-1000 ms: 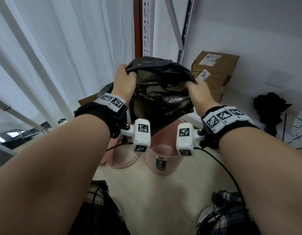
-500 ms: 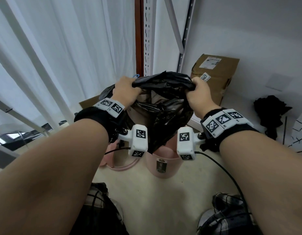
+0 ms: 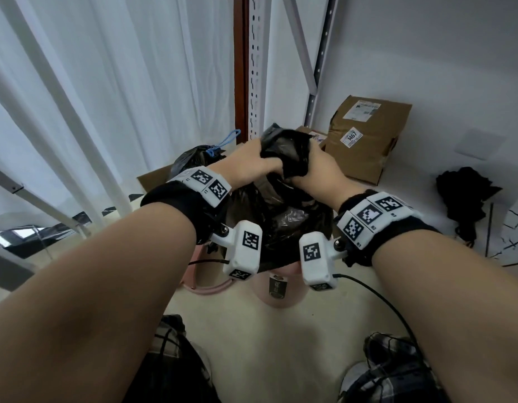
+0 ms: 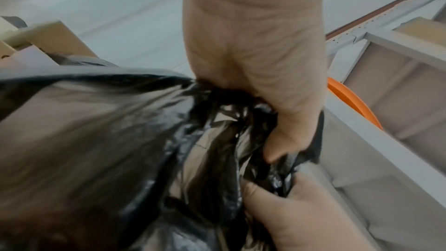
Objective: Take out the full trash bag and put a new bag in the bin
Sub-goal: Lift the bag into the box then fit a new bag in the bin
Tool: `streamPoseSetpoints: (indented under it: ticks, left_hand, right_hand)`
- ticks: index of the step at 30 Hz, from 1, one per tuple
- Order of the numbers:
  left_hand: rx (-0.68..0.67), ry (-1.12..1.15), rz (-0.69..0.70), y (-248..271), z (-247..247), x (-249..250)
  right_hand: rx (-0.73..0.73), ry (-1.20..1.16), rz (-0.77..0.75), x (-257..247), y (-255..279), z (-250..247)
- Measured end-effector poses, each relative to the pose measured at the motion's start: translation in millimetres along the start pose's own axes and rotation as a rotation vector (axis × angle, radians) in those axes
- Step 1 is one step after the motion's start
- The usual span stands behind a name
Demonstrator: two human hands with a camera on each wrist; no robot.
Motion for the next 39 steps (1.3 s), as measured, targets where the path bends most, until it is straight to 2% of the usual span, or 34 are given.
streamPoseSetpoints:
  ticks: [2,3,6,8,10,17,20,23,24,28,31,36,38,39]
  left_hand:
    - [-0.073,-0.092,-0.014,0,3,-7]
    - [-0.054,-0.158,-0.02,1,1,-9]
    - [0.155,-0.485,-0.052,0,-21,-10]
    - [0.29,-0.59,-0.093,2,-32,-8]
    - [0.332,-0.58,-0.06,-1,-35,-9]
    - [0.272,-0.336,0.08,-3,-23,-8]
    - [0.167,-0.237,0.088,-1,-18,-5]
    - [0.007,-0.364,0.097,1,-11,-2]
    - [0.013,-0.418,0.095,0,-12,-4]
    - [0.217,-0.574,0.084,-3,-24,-2]
    - [0.264,-0.535,0.074,-3,-20,0]
    - [0.211,-0.289,0.057,-5,-15,-7]
    - [0.133,-0.246,0.06,-5,-11,-6]
    - [0.085,-0.296,0.063,-4,-9,-4]
  right_hand:
    - [0.015,0.189,-0.001,1,3,-1]
    - [0.039,0.235,-0.005,1,4,-4]
    - [0.074,0.224,0.004,2,5,-10]
    - [0.071,0.22,0.001,3,3,-9]
    - [0.08,0.22,0.013,3,2,-7]
    - [0.046,-0.026,0.036,-5,-2,-5]
    - [0.005,0.045,0.049,0,-1,-4]
    - [0.018,0.207,0.103,10,-1,-6]
    - [0.027,0.217,0.113,13,-2,-7]
    - [0.061,0.167,0.121,15,-2,-11]
    - [0.069,0.079,0.13,12,0,-7]
    - [-0.009,-0.1,0.122,4,2,-7]
    - [-0.011,0.025,0.123,3,2,-9]
    - [-0.011,0.118,0.13,5,1,-9]
Point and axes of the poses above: each hand's wrist, its own y-axis away from the middle knuckle, its own z-axis out of the palm, x = y × z, the point moved 6 cm from there along -y, towards the middle knuckle, and after that the axes turned 7 degrees about z, right-handed, at the moved point
